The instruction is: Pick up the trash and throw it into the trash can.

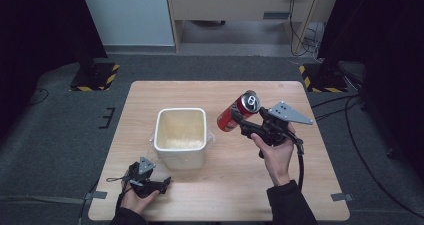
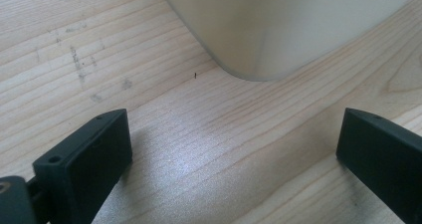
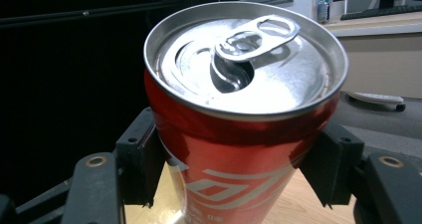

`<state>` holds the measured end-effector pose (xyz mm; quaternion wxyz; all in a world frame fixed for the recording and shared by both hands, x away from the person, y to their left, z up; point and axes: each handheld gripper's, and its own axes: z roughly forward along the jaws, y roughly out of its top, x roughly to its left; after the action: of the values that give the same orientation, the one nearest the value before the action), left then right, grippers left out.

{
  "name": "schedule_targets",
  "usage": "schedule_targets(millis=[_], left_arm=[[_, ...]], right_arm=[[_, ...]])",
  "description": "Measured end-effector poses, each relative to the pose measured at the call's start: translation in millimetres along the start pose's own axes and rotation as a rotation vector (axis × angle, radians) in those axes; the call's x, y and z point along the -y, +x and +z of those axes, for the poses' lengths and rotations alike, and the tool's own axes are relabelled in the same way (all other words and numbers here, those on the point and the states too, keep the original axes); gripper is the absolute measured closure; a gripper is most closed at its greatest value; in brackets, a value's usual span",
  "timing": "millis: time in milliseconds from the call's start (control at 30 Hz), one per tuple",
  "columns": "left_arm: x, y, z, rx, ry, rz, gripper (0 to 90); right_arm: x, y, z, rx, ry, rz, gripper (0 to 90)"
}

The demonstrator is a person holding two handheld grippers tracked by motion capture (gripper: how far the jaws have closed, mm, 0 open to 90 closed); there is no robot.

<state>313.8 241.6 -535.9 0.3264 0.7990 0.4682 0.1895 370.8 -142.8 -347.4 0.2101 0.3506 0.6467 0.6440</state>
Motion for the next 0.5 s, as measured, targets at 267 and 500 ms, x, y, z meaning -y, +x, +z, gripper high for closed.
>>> schedule_targets(millis=[267, 500], left_arm=[[0.0, 0.0, 0.0, 0.000, 0.000, 0.000, 0.1], [-0.1, 0.0, 0.1, 0.000, 0.000, 0.000, 0.1]], right_arm=[[-3.3, 8.3, 13.1, -0.018, 0.007, -0.007, 33.7], [-2.5, 15.4, 26.3, -0.035, 0.019, -0.005, 33.7]])
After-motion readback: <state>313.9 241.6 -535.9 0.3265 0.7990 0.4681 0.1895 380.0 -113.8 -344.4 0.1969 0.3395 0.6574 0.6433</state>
